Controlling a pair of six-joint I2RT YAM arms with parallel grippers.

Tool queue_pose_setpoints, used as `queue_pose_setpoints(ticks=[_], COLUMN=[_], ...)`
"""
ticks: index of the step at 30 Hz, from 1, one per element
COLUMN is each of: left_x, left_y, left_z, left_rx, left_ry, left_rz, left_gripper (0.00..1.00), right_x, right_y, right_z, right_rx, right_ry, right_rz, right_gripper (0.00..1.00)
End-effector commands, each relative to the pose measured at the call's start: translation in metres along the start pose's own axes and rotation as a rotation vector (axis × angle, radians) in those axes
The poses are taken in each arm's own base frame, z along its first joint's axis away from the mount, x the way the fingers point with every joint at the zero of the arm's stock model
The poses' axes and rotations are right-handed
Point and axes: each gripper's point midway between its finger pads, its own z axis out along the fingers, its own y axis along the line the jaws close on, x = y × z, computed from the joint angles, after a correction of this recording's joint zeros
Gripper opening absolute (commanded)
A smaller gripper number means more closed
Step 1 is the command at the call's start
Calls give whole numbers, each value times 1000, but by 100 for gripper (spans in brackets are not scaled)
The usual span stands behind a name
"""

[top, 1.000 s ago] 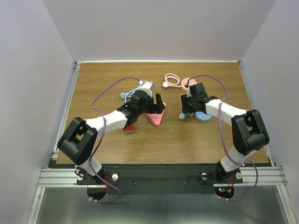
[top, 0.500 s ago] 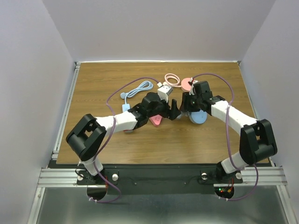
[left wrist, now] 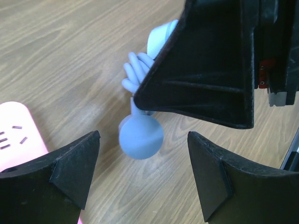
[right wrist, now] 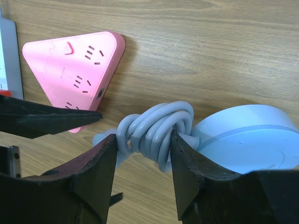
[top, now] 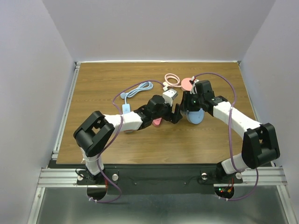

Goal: Insert the plug

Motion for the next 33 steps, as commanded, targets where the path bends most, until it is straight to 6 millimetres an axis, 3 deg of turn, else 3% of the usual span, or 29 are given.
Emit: queue_pose_setpoints(ticks=[1, 5, 6, 8, 9, 10, 11, 14, 15, 16, 18, 19, 22, 26, 27, 33], left_x=[-24, -17, -16, -13, -12, -9, -7, 0, 7, 7, 18, 19, 28, 34, 38, 31], left_y=[-16, -7, -5, -2, -2, -1, 1, 2, 4, 1, 1, -5, -12, -24, -27, -36], left_z=[8, 14, 15, 15, 14, 15, 14, 9, 6, 2, -4, -9, -18, -28, -31, -50], left_rx=[38, 1, -7, -14, -12, -12, -14, -10, -11, 4, 22, 57, 115, 201, 224, 322], left_ry=[-59, -31, -28, -22, -16, -7, 1, 31, 54, 58, 99, 107, 139, 165, 182, 183], left_rz=[43, 51, 55, 76, 87, 97, 113, 142, 158, 169, 202, 216, 230, 235, 230, 242], left_gripper=[87, 79, 66, 50, 32, 22, 0, 0, 0, 0, 0, 0, 0, 0, 0, 0], right_x=[-34, -35, -33, -30, -29, -27, -26, -28, -29, -33, -43, -48, -65, -68, -68, -28], right_y=[19, 21, 21, 21, 20, 19, 16, 13, 11, 11, 9, 8, 9, 9, 24, 55], right_z=[-17, -17, -17, -16, -16, -16, -16, -19, -19, -23, -29, -32, -47, -58, -66, -68], right_rx=[-57, -69, -72, -75, -73, -67, -55, -39, -27, -22, -6, 2, 5, -28, -107, -382], right_ry=[-108, -106, -104, -96, -94, -93, -96, -110, -116, -134, -166, -183, -244, -282, -313, -263], right_rz=[-6, -7, -8, -10, -9, -11, -12, -25, -32, -38, -87, -101, -220, -422, -470, -622], right_gripper=[0, 0, 1, 0, 0, 0, 0, 9, 18, 41, 61, 77, 92, 98, 98, 99])
